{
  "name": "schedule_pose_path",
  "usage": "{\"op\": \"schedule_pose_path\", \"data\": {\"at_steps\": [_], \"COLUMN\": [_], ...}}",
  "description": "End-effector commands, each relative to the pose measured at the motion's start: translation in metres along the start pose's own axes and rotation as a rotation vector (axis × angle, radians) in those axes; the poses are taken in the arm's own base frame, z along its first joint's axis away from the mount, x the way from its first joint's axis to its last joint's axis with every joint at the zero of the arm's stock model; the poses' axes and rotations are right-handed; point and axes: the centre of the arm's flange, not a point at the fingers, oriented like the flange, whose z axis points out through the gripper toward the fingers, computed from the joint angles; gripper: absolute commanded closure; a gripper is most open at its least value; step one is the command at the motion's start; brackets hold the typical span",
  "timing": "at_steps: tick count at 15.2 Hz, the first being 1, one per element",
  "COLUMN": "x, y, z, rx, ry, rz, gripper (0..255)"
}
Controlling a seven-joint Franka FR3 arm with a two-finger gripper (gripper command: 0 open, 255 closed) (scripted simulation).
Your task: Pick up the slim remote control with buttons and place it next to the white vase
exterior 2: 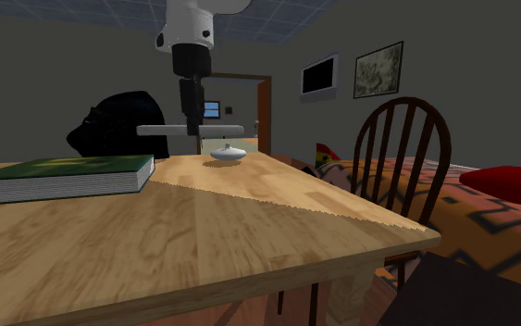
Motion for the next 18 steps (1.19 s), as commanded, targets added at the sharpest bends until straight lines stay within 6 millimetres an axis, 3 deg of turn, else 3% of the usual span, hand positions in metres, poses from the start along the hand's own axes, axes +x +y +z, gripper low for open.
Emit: {"op": "schedule_pose_path", "data": {"at_steps": [1,18], "x": [-0.007,-0.064], "y": [0.025,0.235], "z": [0.000,0.003], "rx": [0.000,0.000], "ry": [0.000,0.000], "rz": [-0.001,-0.001], "gripper": [255,255]}}
